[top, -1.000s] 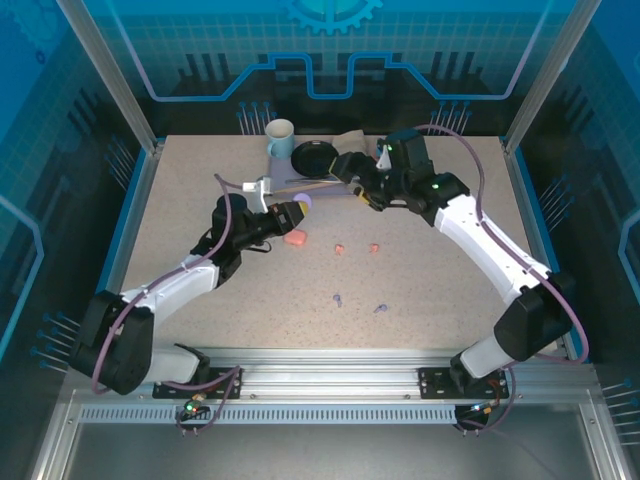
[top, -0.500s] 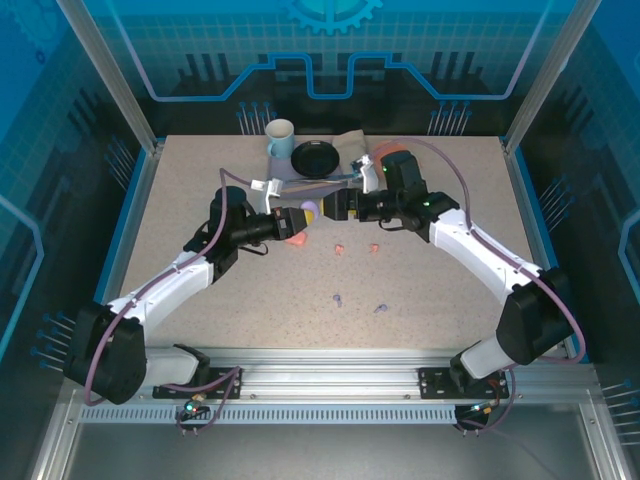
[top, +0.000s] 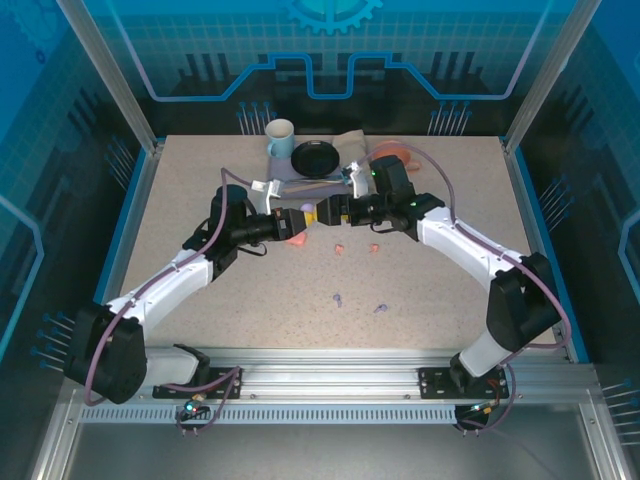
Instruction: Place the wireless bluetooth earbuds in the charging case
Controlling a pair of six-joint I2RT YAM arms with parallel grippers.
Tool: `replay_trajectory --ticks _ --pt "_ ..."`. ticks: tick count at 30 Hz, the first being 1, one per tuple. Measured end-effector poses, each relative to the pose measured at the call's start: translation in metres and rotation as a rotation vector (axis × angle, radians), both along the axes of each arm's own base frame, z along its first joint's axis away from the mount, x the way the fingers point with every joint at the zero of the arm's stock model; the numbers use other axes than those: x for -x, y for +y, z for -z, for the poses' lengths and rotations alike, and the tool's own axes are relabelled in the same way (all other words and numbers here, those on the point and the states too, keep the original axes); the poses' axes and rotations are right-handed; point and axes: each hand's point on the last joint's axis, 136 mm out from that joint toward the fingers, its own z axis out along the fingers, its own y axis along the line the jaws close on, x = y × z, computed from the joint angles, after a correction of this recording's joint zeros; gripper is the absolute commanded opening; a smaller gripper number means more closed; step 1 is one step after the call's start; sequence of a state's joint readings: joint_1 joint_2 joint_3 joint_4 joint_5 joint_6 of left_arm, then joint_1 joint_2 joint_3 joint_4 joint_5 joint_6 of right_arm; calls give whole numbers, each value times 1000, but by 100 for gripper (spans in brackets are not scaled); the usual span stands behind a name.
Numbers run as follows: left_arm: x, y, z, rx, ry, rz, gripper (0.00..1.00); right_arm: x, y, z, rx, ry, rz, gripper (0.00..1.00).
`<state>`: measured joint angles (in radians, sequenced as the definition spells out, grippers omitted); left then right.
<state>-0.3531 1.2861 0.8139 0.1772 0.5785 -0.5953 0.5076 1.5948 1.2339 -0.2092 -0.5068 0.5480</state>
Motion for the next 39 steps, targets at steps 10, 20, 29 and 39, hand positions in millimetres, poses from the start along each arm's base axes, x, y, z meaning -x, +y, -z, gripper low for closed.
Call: replay_trajectory --ticks 10,20,29,39 --pt "6 -4 -4 14 -1 37 13 -32 -28 29 56 46 118 77" --pt "8 -5 -10 21 -24 50 13 -8 -33 5 -6 38 78 72" --pt "8 -6 -13 28 -43 58 14 22 -24 -9 -79 43 3 54" --pt "8 -7 -16 33 -53 62 14 31 -7 -6 -89 47 -38 52"
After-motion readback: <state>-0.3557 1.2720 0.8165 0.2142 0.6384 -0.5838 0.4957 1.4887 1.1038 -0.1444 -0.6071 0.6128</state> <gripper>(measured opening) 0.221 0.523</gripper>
